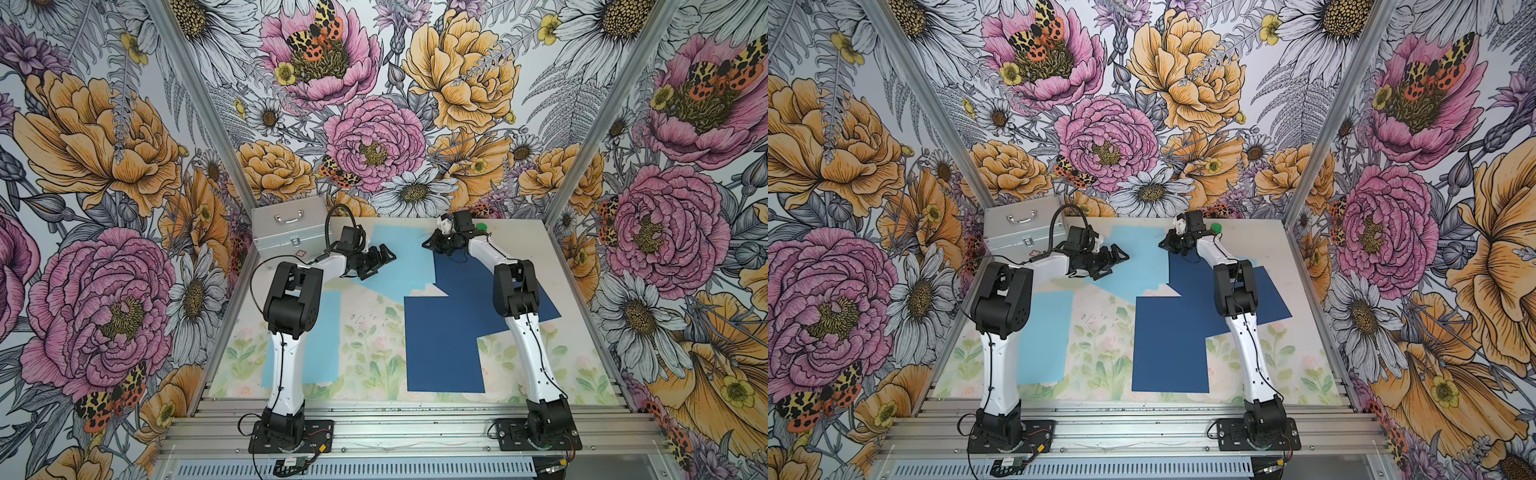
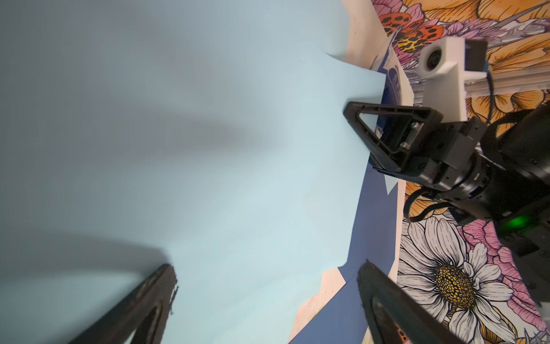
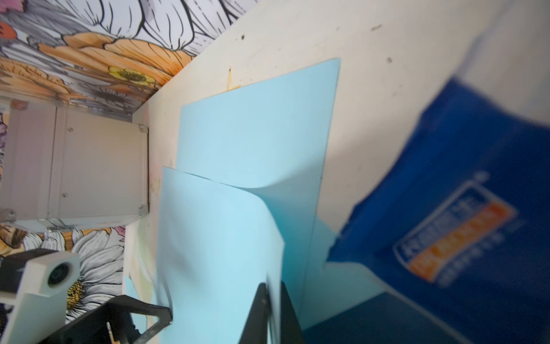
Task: Sort the scattered colored papers by color
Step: Pick up the colored paper.
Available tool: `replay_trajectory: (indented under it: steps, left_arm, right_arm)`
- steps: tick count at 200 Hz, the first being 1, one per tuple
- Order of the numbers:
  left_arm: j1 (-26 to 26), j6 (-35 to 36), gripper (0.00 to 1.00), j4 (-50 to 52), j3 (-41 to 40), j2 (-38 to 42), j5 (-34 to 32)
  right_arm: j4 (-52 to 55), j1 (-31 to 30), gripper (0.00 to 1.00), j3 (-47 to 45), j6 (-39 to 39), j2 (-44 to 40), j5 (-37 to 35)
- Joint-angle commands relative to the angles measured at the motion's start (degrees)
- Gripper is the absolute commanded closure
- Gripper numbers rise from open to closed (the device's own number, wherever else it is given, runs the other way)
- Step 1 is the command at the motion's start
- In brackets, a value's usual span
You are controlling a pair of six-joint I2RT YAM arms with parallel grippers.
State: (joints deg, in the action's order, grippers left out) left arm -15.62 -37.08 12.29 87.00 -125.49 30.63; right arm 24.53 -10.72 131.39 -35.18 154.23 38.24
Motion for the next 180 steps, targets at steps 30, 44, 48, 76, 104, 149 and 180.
replay_trajectory:
  steps: [30, 44, 48, 76, 104, 149, 180]
  left_arm:
    - [0.0, 0.4, 0.02, 1.2, -0.1, -1.2, 1.3]
    - [0.2, 0.4, 0.02, 1.7, 0.7, -0.5, 1.5]
    - [0.3, 0.5, 0.02, 1.9, 1.1, -0.3, 1.7]
    - [0.8, 0.2, 0.02, 3.3, 2.0, 1.9, 1.7]
    - [0.8, -2.6, 0.02, 3.2, 0.4, 6.0, 1.1]
    - [0.2, -8.2, 0.02, 3.2, -3.6, 15.8, -2.4]
    - [-2.6, -15.2, 0.02, -1.4, -9.5, 20.6, -3.1]
  right_arm:
    - [-0.4, 0.6, 1.00, 0.0, 0.8, -3.5, 0.0]
    - [-0.3, 0.9, 1.00, -1.1, 1.2, -5.2, -0.6]
    - [-0.3, 0.9, 1.00, -1.5, 1.3, -5.8, -0.8]
    - [0.6, 1.3, 1.00, -3.3, 2.8, -8.9, -1.7]
    - [0.8, 1.4, 1.00, -5.2, 3.2, -11.5, -2.3]
    - [0.9, 1.6, 1.00, -7.3, 3.4, -16.0, -4.6]
    - [0.9, 1.6, 1.00, -10.1, 3.2, -20.7, -7.3]
